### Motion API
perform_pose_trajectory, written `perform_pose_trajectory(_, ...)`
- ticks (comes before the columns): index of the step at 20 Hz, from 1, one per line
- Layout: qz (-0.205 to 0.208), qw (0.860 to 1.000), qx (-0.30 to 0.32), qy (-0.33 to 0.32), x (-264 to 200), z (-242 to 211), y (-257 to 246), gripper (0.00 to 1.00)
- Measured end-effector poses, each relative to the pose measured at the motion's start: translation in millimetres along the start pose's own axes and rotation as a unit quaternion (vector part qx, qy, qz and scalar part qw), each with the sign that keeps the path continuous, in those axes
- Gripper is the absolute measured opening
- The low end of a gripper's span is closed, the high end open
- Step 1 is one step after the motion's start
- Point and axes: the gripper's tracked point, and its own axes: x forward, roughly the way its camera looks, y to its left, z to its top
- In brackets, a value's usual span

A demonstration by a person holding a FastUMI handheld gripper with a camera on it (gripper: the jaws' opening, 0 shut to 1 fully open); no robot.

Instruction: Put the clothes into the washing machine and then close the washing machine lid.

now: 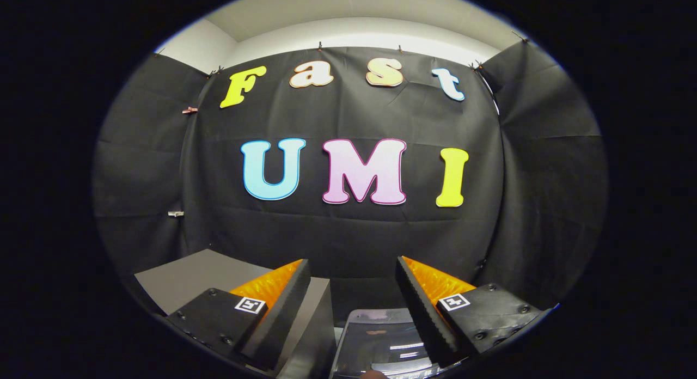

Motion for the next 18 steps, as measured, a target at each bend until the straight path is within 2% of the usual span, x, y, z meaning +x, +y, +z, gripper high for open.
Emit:
perform_pose_trajectory(8,0.017,1.0,-0.002,0.008,-1,-10,20,1.0)
perform_pose_trajectory(18,0.029,1.0,-0.011,0.002,3,-3,32,1.0)
